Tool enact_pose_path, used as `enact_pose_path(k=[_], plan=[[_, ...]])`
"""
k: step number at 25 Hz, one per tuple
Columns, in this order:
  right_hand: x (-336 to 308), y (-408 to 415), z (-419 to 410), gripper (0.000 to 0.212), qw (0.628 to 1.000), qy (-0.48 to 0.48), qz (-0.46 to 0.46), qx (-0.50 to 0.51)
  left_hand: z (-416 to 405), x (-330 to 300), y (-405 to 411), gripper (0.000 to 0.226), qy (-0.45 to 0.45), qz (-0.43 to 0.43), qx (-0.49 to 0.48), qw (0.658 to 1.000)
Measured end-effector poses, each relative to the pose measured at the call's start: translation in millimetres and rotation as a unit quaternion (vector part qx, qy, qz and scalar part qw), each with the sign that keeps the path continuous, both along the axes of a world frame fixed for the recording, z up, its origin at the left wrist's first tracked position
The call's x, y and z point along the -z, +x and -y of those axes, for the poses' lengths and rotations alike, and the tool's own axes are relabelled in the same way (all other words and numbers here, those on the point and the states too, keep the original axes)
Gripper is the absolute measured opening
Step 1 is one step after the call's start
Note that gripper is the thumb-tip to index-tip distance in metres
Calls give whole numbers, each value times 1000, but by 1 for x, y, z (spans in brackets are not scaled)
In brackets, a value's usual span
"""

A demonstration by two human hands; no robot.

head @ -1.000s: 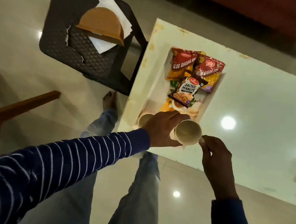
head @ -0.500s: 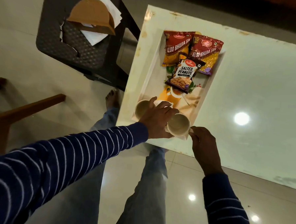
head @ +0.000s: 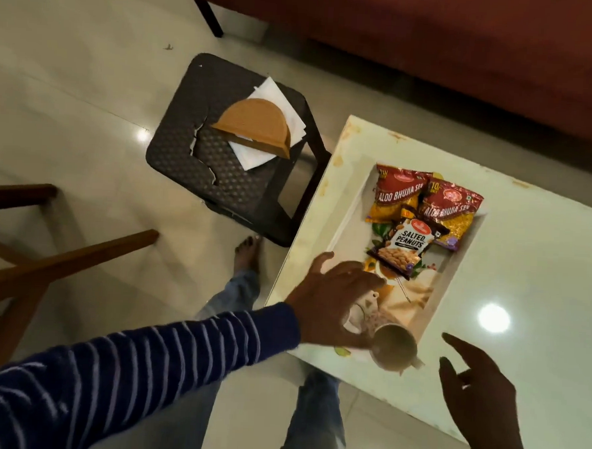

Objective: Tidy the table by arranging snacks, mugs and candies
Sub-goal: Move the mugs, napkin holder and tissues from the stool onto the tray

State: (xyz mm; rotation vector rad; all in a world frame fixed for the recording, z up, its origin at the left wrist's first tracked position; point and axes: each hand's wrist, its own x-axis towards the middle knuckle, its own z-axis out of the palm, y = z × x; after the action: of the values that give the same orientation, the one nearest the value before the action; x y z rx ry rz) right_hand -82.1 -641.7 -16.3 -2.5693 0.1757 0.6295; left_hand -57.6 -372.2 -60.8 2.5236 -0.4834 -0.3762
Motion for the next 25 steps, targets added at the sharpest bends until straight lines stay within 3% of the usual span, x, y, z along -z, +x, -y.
enact_pose_path(k=[4,10,13,17,21,25], plan=[[-11,57,-61,26,998,47,10,44,-98,-9,52,69,-51,2,-219,974],[21,150,-205,25,987,152,-5,-46,-232,13,132,56,-119,-10,-447,886],[39,191,-277,29,983,185,4,-15,-269,29,156,63,-91,-37,-473,876],[61,229,-336,40,982,182,-20,46,-285,43,167,58,-81,-83,-440,891],[78,237,-355,31,987,158,-8,29,-293,51,167,46,-125,-95,-409,899],[83,235,-354,27,986,155,-33,56,-298,50,162,36,-181,-100,-424,882]])
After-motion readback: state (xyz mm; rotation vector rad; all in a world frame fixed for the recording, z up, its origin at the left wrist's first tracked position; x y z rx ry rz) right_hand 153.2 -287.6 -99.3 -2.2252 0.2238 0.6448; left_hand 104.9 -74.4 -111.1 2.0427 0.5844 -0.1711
